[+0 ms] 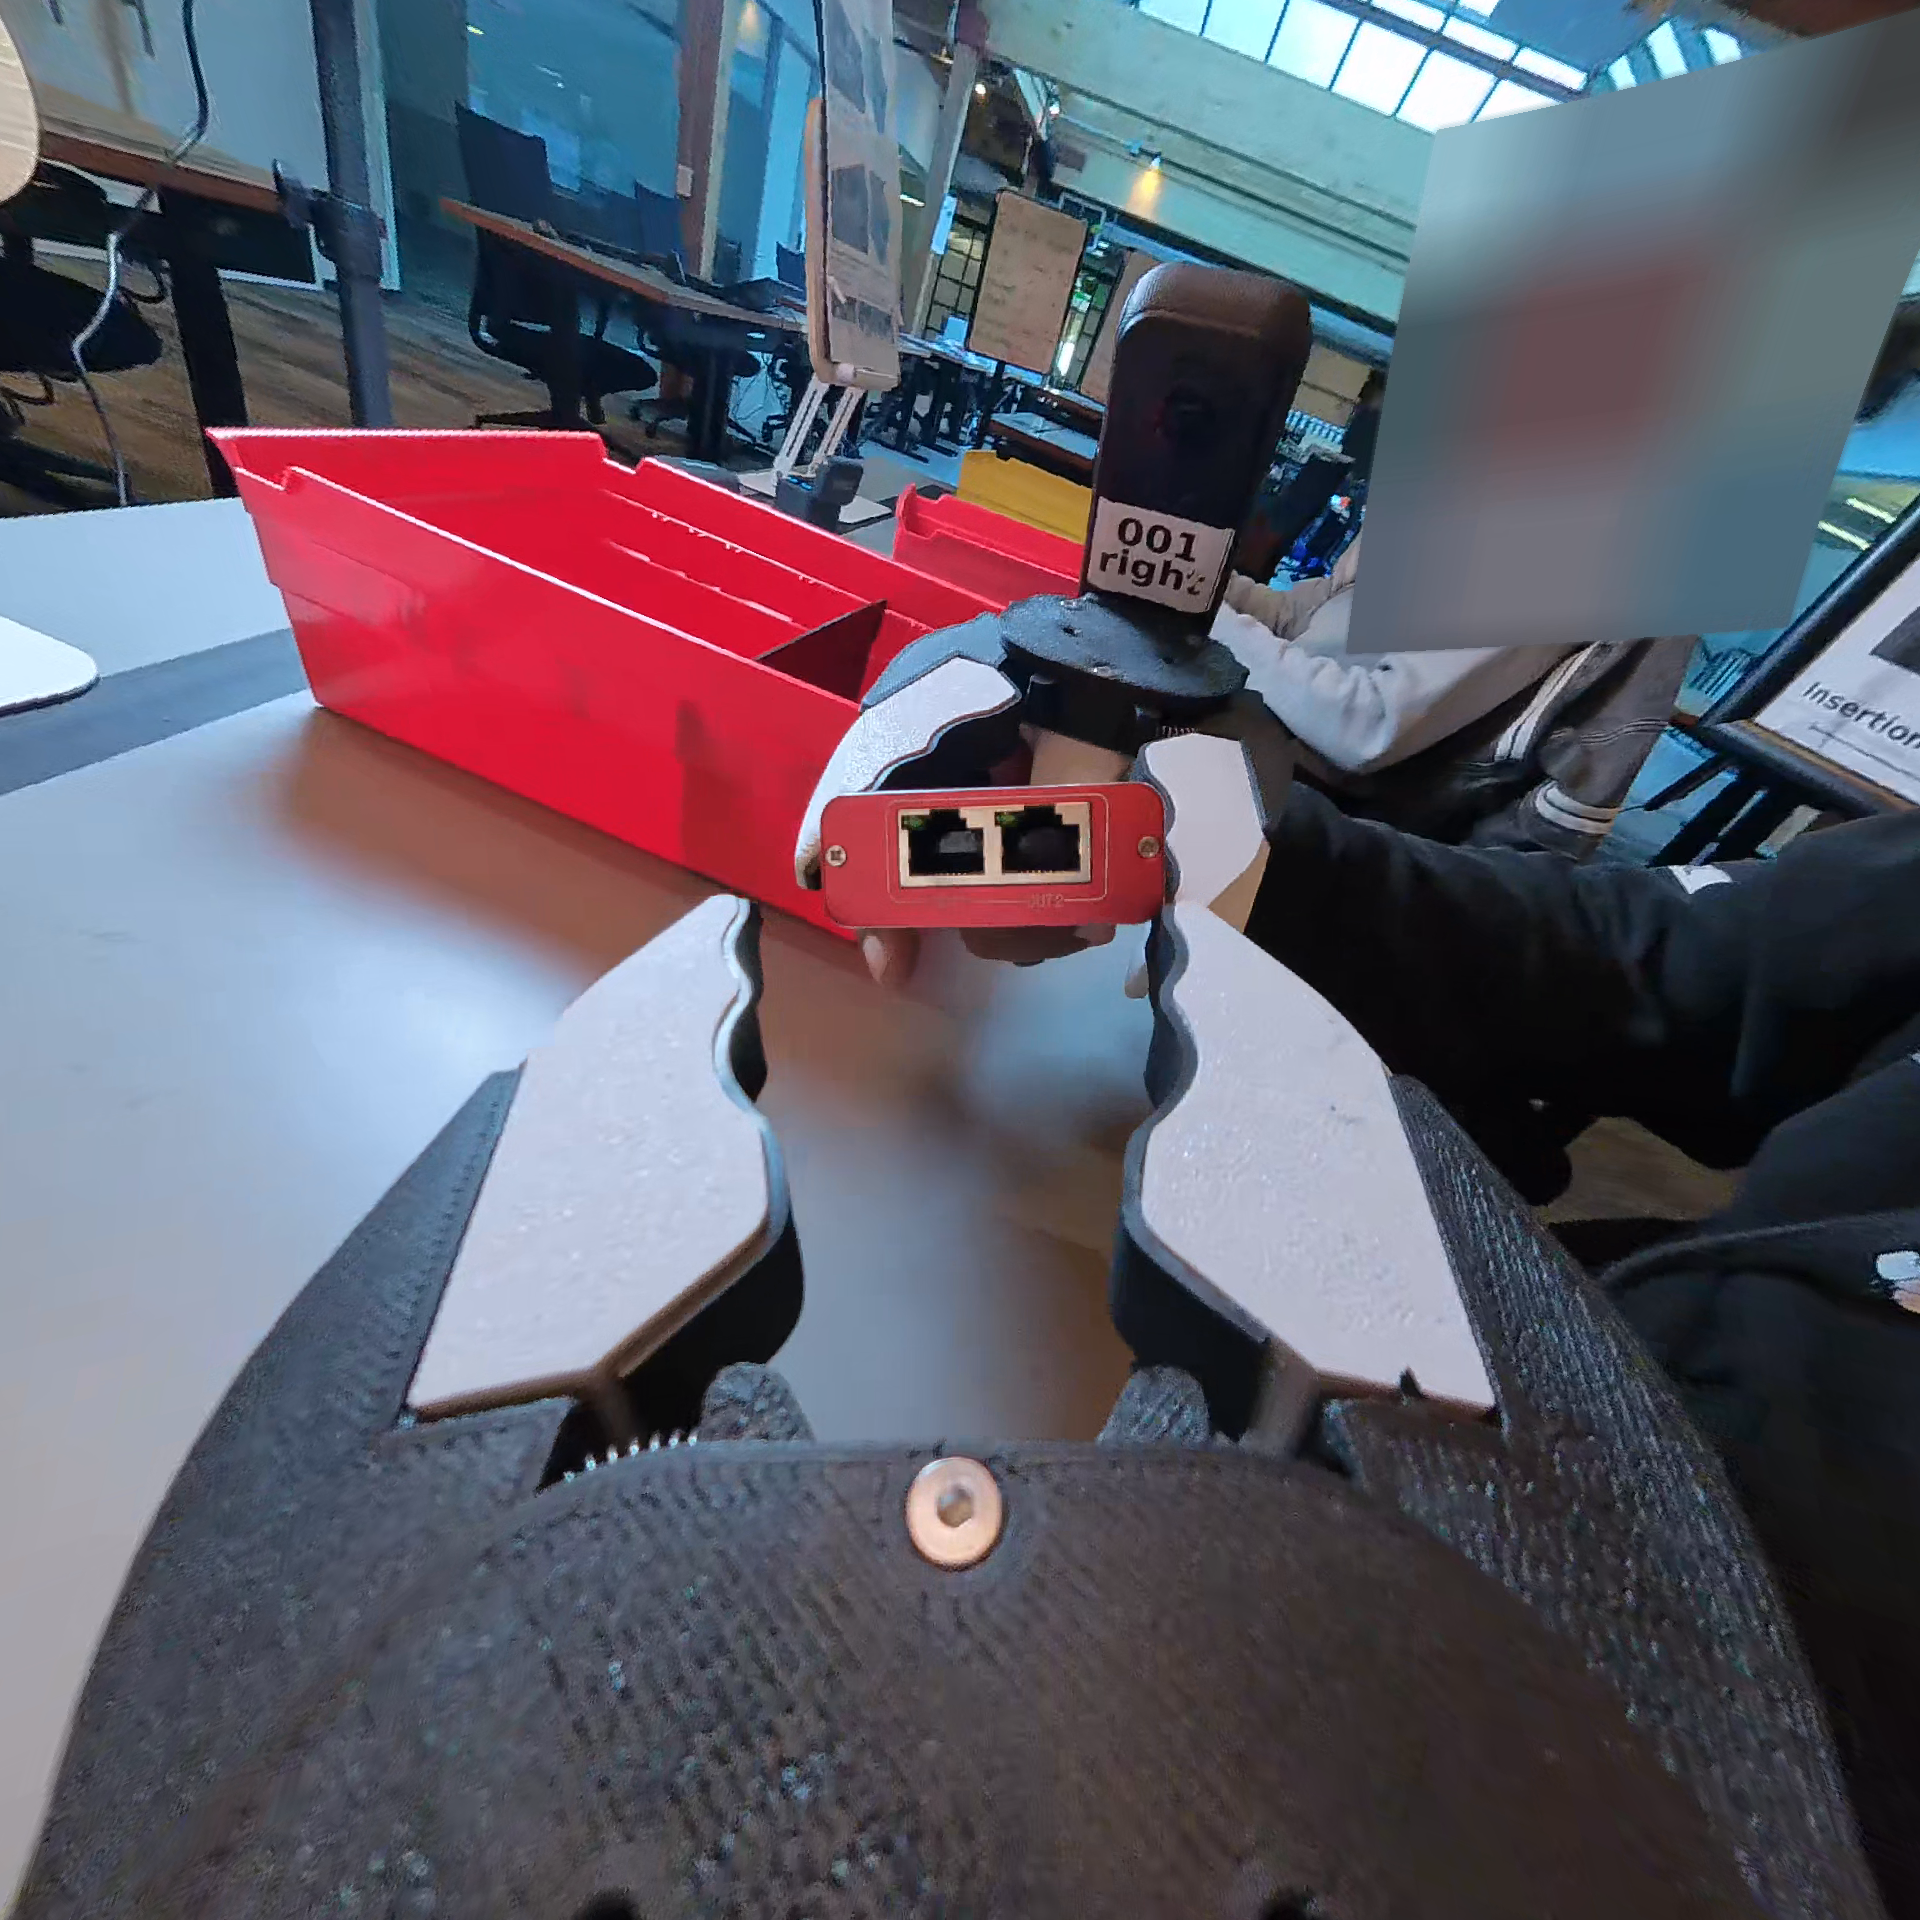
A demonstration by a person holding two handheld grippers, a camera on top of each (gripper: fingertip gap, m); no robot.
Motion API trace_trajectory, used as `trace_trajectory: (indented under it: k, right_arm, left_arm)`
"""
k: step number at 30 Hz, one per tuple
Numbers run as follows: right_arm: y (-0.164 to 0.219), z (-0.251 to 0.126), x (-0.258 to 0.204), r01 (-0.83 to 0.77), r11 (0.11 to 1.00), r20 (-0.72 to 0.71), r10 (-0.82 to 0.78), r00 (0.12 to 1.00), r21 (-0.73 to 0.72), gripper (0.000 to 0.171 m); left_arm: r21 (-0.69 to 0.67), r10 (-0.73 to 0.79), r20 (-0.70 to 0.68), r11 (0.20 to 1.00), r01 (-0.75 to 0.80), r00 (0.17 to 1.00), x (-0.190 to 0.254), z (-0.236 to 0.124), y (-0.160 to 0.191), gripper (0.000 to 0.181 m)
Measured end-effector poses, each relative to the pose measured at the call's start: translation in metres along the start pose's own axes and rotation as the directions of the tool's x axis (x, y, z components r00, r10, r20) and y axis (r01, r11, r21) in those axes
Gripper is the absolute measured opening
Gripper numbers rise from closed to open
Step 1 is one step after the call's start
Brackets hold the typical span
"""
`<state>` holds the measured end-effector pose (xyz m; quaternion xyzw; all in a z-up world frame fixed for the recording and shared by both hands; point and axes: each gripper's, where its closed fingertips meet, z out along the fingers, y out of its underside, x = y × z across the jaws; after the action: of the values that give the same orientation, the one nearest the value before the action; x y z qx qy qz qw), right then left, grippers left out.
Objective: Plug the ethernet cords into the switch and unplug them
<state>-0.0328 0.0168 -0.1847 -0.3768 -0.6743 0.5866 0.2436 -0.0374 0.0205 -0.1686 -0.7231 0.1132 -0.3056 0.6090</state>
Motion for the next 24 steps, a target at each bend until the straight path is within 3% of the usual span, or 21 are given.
trace_trajectory:
  k: [4, 11, 14, 16, 19, 24]
  right_arm:
    - [0.009, 0.006, -0.005, 0.048, 0.996, -0.002, -0.048, 0.999, -0.07, 0.075]
    - [0.018, 0.014, -0.009, 0.077, 0.991, 0.006, -0.077, 0.997, -0.113, 0.075]
    - [0.007, 0.011, 0.007, 0.157, 0.983, -0.138, -0.169, 0.976, -0.091, 0.067]
    - [0.005, 0.007, 0.018, 0.265, 0.951, -0.248, -0.299, 0.921, -0.16, 0.069]
    - [0.013, 0.01, 0.022, 0.412, 0.864, -0.296, -0.49, 0.82, -0.288, 0.071]
    - [0.003, 0.02, 0.016, 0.652, 0.683, -0.345, -0.729, 0.591, -0.329, 0.047]
  left_arm:
    - [-0.052, 0.008, -0.025, 0.999, -0.009, 1.0, 0.005, 0.005, 0.009, 0.078]
    - [-0.159, -0.026, -0.059, 0.987, 0.017, 0.998, 0.01, 0.009, 0.023, 0.07]
    - [-0.126, -0.084, 0.009, 0.988, 0.084, 0.996, -0.003, 0.005, 0.017, 0.07]
    - [-0.089, -0.167, 0.04, 0.981, 0.17, 0.985, -0.015, 0.0, 0.014, 0.07]
    - [-0.055, -0.293, 0.02, 0.954, 0.293, 0.956, -0.023, -0.003, 0.015, 0.07]
    - [-0.064, -0.451, -0.108, 0.893, 0.446, 0.886, -0.012, 0.001, 0.016, 0.069]
